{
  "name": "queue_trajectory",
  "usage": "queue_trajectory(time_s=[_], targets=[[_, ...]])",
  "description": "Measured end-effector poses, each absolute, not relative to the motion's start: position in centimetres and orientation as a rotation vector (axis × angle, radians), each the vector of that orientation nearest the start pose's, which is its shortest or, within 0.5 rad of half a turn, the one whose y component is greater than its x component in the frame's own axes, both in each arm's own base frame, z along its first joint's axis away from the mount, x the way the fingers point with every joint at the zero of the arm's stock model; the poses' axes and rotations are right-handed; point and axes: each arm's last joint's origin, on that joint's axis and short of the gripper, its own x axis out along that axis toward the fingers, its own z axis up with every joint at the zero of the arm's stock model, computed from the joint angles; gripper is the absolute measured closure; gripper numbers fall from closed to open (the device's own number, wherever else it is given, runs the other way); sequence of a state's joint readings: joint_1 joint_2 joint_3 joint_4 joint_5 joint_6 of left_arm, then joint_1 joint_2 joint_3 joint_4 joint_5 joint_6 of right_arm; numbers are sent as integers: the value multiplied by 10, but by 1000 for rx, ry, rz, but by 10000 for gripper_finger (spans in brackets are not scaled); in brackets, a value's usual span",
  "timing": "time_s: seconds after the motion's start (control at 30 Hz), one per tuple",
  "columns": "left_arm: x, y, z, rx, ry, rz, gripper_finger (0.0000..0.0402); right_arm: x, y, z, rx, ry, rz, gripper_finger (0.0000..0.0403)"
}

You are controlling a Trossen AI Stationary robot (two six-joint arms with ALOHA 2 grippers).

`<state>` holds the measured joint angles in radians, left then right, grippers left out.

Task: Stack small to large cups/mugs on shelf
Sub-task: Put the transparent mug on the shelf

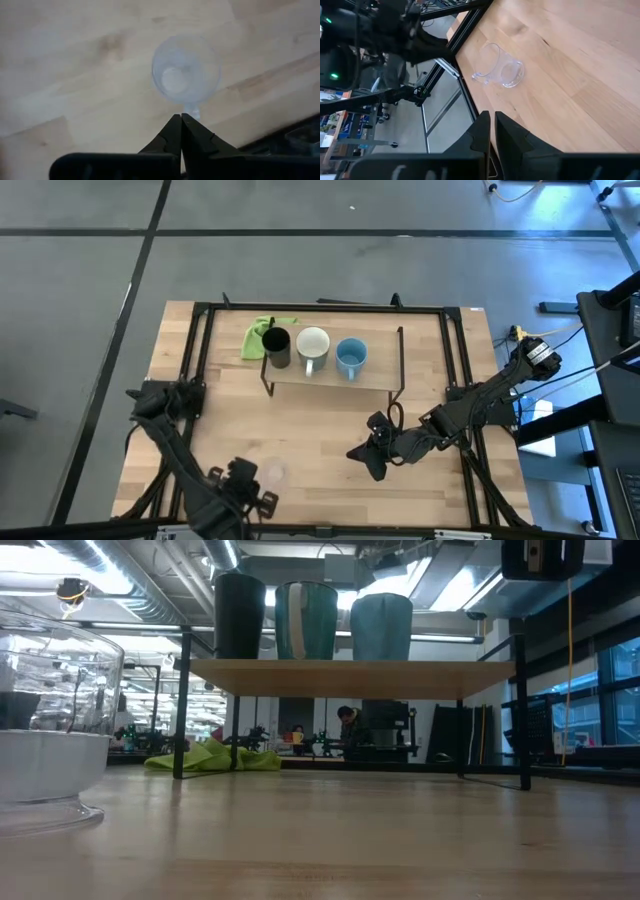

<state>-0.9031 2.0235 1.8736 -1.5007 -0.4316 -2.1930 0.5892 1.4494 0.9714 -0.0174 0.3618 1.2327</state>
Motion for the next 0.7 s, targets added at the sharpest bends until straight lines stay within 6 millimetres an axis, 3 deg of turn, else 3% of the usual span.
queue_trajectory(time_s=[0.23, 0.37, 0.53, 0.7], targets=[[239, -295, 240, -826, 890, 977, 401, 270, 168, 265, 1000, 477, -52, 373], [237, -296, 238, -805, 795, 949, 401, 269, 172, 267, 1011, 464, -27, 373], [222, -302, 268, -787, 522, 777, 401, 267, 176, 268, 1012, 465, -10, 373], [201, -298, 294, -780, 373, 687, 401, 267, 176, 268, 1013, 463, -10, 373]])
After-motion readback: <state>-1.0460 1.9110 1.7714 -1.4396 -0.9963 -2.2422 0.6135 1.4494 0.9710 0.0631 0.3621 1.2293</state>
